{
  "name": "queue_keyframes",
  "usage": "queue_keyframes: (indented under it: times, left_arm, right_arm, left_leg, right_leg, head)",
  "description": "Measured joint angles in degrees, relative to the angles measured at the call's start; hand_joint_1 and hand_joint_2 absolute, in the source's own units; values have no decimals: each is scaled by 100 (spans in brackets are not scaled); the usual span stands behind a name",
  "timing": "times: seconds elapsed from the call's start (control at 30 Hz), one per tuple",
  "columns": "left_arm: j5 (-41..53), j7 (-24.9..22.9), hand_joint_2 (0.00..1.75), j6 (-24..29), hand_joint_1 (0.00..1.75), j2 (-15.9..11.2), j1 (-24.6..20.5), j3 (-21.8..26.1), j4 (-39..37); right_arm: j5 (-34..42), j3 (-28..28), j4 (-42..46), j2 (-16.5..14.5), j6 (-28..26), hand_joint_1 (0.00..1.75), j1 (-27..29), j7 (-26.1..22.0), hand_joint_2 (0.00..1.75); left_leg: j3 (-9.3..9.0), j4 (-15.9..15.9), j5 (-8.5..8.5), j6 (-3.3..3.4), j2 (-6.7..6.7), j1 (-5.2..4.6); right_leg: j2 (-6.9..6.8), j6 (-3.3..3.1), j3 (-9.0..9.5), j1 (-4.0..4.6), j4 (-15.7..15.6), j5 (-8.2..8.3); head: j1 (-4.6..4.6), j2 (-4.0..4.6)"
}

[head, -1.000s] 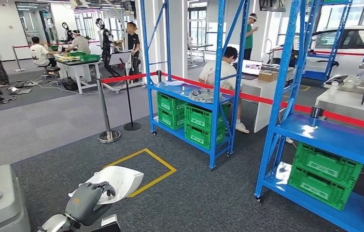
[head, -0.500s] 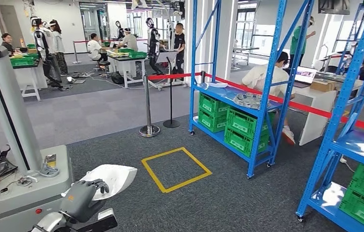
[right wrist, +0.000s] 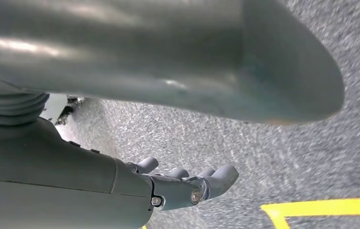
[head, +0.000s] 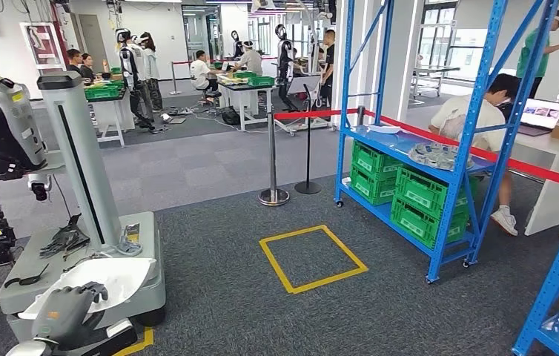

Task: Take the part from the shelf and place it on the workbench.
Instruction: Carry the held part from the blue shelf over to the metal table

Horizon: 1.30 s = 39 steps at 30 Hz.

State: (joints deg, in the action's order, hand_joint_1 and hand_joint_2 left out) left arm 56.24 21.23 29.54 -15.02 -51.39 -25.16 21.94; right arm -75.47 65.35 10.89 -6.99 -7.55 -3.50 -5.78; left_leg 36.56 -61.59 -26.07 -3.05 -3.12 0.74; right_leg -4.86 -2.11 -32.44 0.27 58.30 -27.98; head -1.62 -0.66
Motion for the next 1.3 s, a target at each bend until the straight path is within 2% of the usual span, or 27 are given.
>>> queue_keyframes:
  times: [0.03, 0.07, 0.13, 0.17, 0.2, 0.27, 0.33, 0.37, 0.4, 0.43, 0.5, 0.53, 0.57, 0.63, 0.67, 0.7, 0.77, 0.8, 0.93, 0.97, 1.0, 1.03, 1.1, 1.13, 1.17, 1.23, 1.3]
  left_arm:
    - [96, -134, 175, 60, 175, -55, -18, 2, -24]
    - [170, -245, 175, 89, 175, -119, -31, 6, -49]
    - [244, -401, 175, 75, 175, -263, -43, 27, -97]
    - [240, -439, 175, 47, 175, -333, -49, 50, -116]
    - [224, -468, 175, 14, 175, -388, -59, 79, -131]
    - [191, -518, 175, -26, 175, -458, -72, 151, -152]
    - [166, -556, 175, -39, 175, -499, -69, 220, -181]
    - [157, -563, 175, -43, 175, -516, -64, 244, -198]
    - [149, -563, 175, -45, 175, -531, -61, 259, -213]
    - [144, -562, 175, -45, 175, -545, -59, 268, -223]
    - [136, -562, 175, -45, 175, -570, -60, 290, -233]
    - [134, -564, 175, -45, 175, -583, -62, 306, -236]
    - [133, -566, 175, -45, 175, -597, -63, 322, -241]
    - [133, -585, 175, -45, 175, -646, -56, 348, -261]
    - [132, -609, 175, -42, 175, -681, -44, 359, -273]
    - [129, -627, 175, -37, 175, -718, -33, 374, -283]
    - [118, -606, 175, -18, 175, -747, -19, 411, -294]
    - [113, -578, 175, -11, 175, -745, -19, 425, -296]
    - [116, -533, 175, 0, 175, -708, -7, 440, -296]
    - [135, -530, 175, 8, 175, -664, 11, 445, -297]
    - [208, -596, 175, 20, 175, -550, 41, 449, -297]
    - [296, -699, 175, 31, 175, -417, 68, 452, -298]
    - [466, -954, 175, 43, 175, -184, 86, 461, -297]
    - [488, -1018, 175, 43, 175, -157, 82, 479, -297]
    - [482, -1042, 175, 43, 175, -163, 92, 511, -297]
    - [417, -989, 175, 52, 175, -272, 157, 620, -297]
    - [340, -880, 175, 73, 175, -394, 222, 756, -296]
  right_arm:
    - [1, 0, 0, -6, -5, 0, -1, 10, 0]
    - [3, 1, 0, -11, -8, 0, -2, 19, 0]
    - [20, 2, -1, -23, -14, 0, -10, 31, 0]
    - [30, 2, -1, -28, -15, 0, -15, 33, 0]
    - [39, 2, -1, -32, -18, 0, -18, 33, 0]
    - [48, 3, -1, -40, -25, 0, -6, 35, 0]
    - [51, 7, -1, -49, -27, 0, 21, 40, 0]
    - [52, 9, -1, -55, -28, 0, 29, 42, 0]
    - [52, 11, -1, -61, -28, 0, 30, 41, 0]
    - [52, 13, -1, -65, -28, 0, 25, 40, 0]
    - [52, 14, -1, -69, -29, 0, 16, 40, 0]
    - [52, 14, -1, -70, -30, 0, 13, 39, 0]
    - [52, 15, -1, -72, -31, 0, 12, 39, 0]
    - [53, 16, -1, -78, -32, 0, 2, 38, 0]
    - [55, 17, -1, -84, -33, 0, -8, 38, 0]
    - [64, 20, -1, -91, -36, 0, -17, 41, 0]
    - [89, 38, -1, -106, -38, 0, -25, 95, 0]
    - [101, 47, -1, -109, -39, 0, -22, 126, 0]
    - [107, 60, -1, -118, -31, 0, -13, 202, 0]
    - [106, 64, -1, -122, -19, 0, -8, 242, 0]
    - [105, 68, -1, -129, -14, 0, -11, 269, 0]
    - [105, 72, -1, -134, -23, 0, -23, 270, 0]
    - [104, 75, -1, -140, -98, 0, -60, 168, 0]
    - [98, 76, -1, -133, -155, 0, -70, 84, 0]
    - [89, 76, -1, -125, -208, 0, -72, 4, 0]
    - [63, 76, 0, -93, -287, 0, -69, -141, 0]
    - [49, 76, 1, -62, -314, 0, -54, -218, 0]
  left_leg:
    - [-108, 202, 50, 31, -78, -10]
    - [-140, 267, 45, 72, -105, -22]
    - [-131, 260, 61, 158, 39, -24]
    - [-130, 269, 72, 188, 97, -13]
    - [-130, 279, 82, 219, 158, 0]
    - [-128, 287, 93, 261, 278, 18]
    - [-120, 281, 93, 275, 428, 18]
    - [-118, 276, 93, 276, 511, 17]
    - [-118, 271, 94, 273, 593, 18]
    - [-119, 266, 97, 268, 670, 20]
    - [-112, 261, 107, 233, 806, 24]
    - [-102, 266, 117, 198, 866, 26]
    - [-91, 279, 131, 157, 923, 30]
    - [-64, 327, 172, 64, 1018, 44]
    - [-50, 327, 172, 34, 965, 48]
    - [-10, 261, 123, 14, 839, 43]
    - [161, -142, -133, 0, 506, 25]
    - [247, -342, -256, -5, 417, 19]
    - [409, -720, -442, -15, 376, 19]
    - [505, -947, -526, -20, 369, 19]
    - [480, -966, -487, -15, 346, 17]
    - [339, -781, -373, 1, 272, 12]
    - [-116, 8, -77, 73, 39, -33]
    - [-240, 246, -30, 112, -31, -55]
    - [-250, 300, -48, 145, -38, -75]
    - [-257, 316, -22, 202, 68, -60]
    - [-281, 342, 16, 264, 155, -21]
  right_leg:
    - [-52, 30, 1, 13, 40, -37]
    - [-102, 58, 4, 31, 63, -64]
    - [-177, 108, 17, 32, 75, -97]
    - [-102, 141, 5, 16, 115, -136]
    - [39, 175, -49, -8, 247, -225]
    - [361, 227, -334, -47, 857, -538]
    - [446, 242, -716, -56, 1608, -803]
    - [452, 237, -816, -56, 1766, -796]
    - [464, 224, -806, -58, 1687, -677]
    - [499, 207, -685, -62, 1384, -473]
    - [681, 173, -323, -67, 562, -114]
    - [748, 160, -200, -64, 286, -27]
    - [779, 145, -142, -52, 148, -6]
    - [688, 88, -126, -28, 109, 15]
    - [635, 41, -109, -26, 77, 42]
    - [590, -6, -94, -31, 42, 72]
    - [509, -66, -82, -35, -8, 111]
    - [488, -75, -85, -30, -12, 116]
    - [434, -81, -88, -21, -12, 114]
    - [385, -84, -90, -15, -11, 112]
    - [288, -85, -92, -5, -7, 107]
    - [179, -81, -94, 5, 5, 97]
    - [0, -45, -100, 34, 49, 66]
    - [-43, -19, -100, 45, 69, 51]
    - [-77, 6, -97, 54, 79, 42]
    - [-118, 57, -88, 52, 90, 20]
    - [78, 127, -177, 28, 309, -143]
  head:
    - [4, 0]
    - [11, 0]
    - [24, 0]
    - [25, 0]
    - [25, 0]
    - [27, 0]
    - [28, 0]
    - [29, 0]
    - [28, 0]
    - [29, 0]
    - [28, 0]
    - [28, 0]
    - [28, 0]
    - [27, 0]
    - [27, 0]
    - [23, 0]
    - [16, 0]
    - [13, 0]
    - [14, 0]
    - [14, 0]
    - [14, 0]
    - [15, 0]
    - [16, 0]
    - [16, 0]
    - [18, 0]
    - [21, 0]
    - [23, 0]
